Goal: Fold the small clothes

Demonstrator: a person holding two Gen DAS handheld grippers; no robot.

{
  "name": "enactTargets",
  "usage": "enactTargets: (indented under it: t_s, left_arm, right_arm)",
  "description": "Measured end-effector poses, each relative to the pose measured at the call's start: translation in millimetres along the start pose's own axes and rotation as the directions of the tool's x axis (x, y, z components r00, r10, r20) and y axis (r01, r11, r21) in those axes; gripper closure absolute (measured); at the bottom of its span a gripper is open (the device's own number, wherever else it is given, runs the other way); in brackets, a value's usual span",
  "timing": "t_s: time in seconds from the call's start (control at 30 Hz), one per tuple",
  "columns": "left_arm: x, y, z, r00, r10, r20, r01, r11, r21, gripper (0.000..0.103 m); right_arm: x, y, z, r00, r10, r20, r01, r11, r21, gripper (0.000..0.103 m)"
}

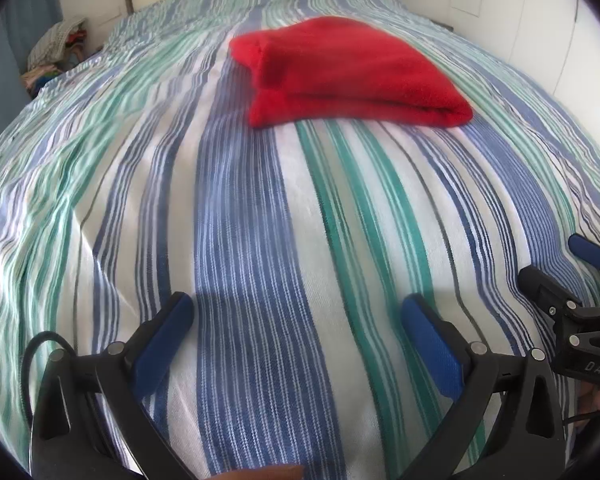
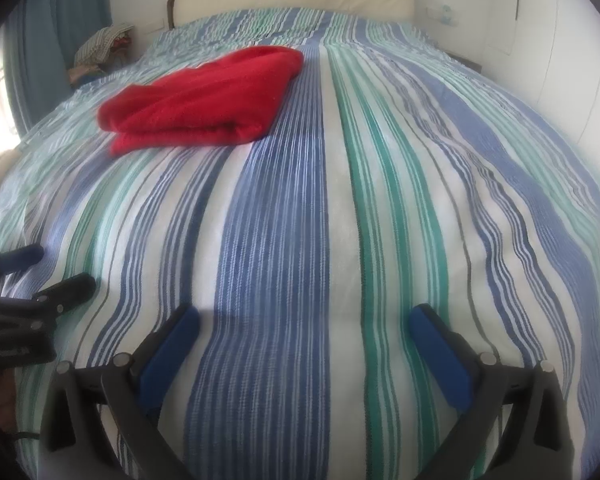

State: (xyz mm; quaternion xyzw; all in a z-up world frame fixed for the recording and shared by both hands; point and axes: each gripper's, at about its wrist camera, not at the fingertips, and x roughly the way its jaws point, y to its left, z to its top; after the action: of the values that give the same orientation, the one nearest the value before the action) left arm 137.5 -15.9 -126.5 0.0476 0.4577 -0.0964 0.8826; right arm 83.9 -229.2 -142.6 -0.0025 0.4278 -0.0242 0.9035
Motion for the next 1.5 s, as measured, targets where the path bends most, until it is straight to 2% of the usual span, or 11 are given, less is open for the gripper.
enactTargets:
  t_s: [0.3,0.37,0.43,0.5,0.53,0.67,0.83,1.0,1.27,1.5]
  left_arm:
    - [-1.1,0.2,4.2,1.000,0.002,-0.026,-0.001,1.000,0.002,0.000]
    - [-4.3,2.6,9.2,0.998,0.026,-0.048,-0.027,1.000,-0.011,0.000]
    - [-14.4,6.2,16.8,0.995,0.090,-0.048,-0.090,0.996,-0.010,0.000]
    - [-36.6,10.5,27.4,0.990,0.140,0.007,-0.140,0.990,0.003,0.000]
    - [-51.9,13.1,32.7,0.987,0.149,0.052,-0.149,0.989,0.002,0.000]
    - [-114.6,20.8,49.1,0.970,0.161,0.183,-0.159,0.987,-0.024,0.000]
    - [-166.6,26.6,46.5,0.956,0.090,0.279,-0.071,0.994,-0.079,0.000]
    - [-170.3,14.9,40.7,0.956,0.142,0.255,-0.131,0.990,-0.060,0.000]
    - [-164.9,8.0,36.9,0.972,0.137,0.193,-0.130,0.990,-0.046,0.000]
    - [-169.3,8.2,33.6,0.973,0.151,0.173,-0.139,0.987,-0.080,0.000]
  right_arm:
    - [0.8,4.4,-0.9,1.000,-0.006,0.003,0.006,1.000,-0.004,0.000]
    - [1.5,3.0,0.6,1.000,0.003,-0.006,-0.003,1.000,-0.004,0.000]
    - [1.4,-0.8,4.6,0.999,0.030,-0.024,-0.030,1.000,-0.007,0.000]
    - [-3.4,-4.9,12.6,0.997,0.045,-0.057,-0.046,0.999,-0.024,0.000]
    - [-10.9,-6.5,17.4,0.998,0.021,-0.056,-0.023,0.999,-0.034,0.000]
    - [-68.3,-8.4,36.9,0.997,-0.061,0.049,0.064,0.996,-0.067,0.000]
    - [-132.6,0.9,52.9,0.984,-0.132,0.122,0.144,0.986,-0.089,0.000]
    - [-164.9,12.9,59.4,0.980,-0.138,0.140,0.151,0.985,-0.085,0.000]
    - [-172.1,21.5,59.5,0.988,-0.106,0.108,0.113,0.992,-0.064,0.000]
    - [-175.3,24.9,60.0,0.992,-0.075,0.102,0.081,0.995,-0.051,0.000]
